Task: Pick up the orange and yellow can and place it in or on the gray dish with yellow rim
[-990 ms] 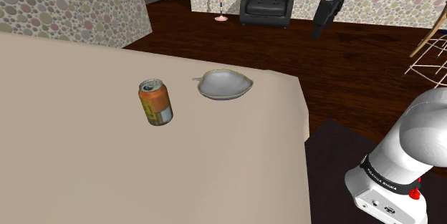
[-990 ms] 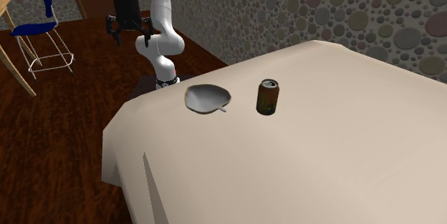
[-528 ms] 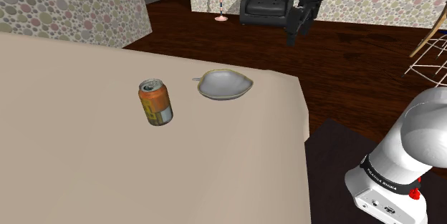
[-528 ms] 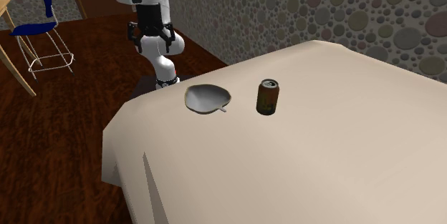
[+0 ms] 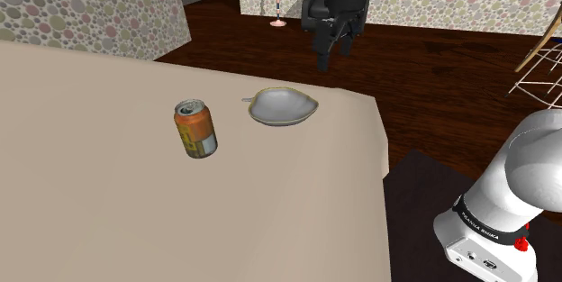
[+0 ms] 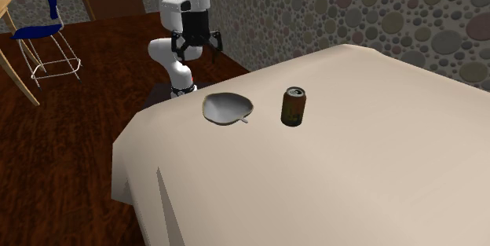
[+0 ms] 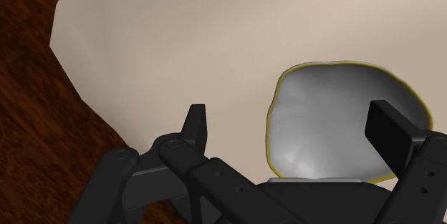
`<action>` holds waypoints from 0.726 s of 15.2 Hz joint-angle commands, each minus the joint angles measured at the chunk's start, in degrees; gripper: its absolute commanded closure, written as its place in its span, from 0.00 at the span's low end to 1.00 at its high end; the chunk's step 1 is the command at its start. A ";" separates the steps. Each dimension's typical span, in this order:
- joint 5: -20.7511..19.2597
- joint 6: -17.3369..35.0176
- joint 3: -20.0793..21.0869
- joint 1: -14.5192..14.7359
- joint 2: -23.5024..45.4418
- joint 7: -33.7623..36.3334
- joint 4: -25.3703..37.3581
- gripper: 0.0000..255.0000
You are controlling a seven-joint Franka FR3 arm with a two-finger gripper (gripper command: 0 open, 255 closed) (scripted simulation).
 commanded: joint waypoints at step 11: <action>-4.34 1.90 12.07 2.76 22.53 16.45 19.14 0.00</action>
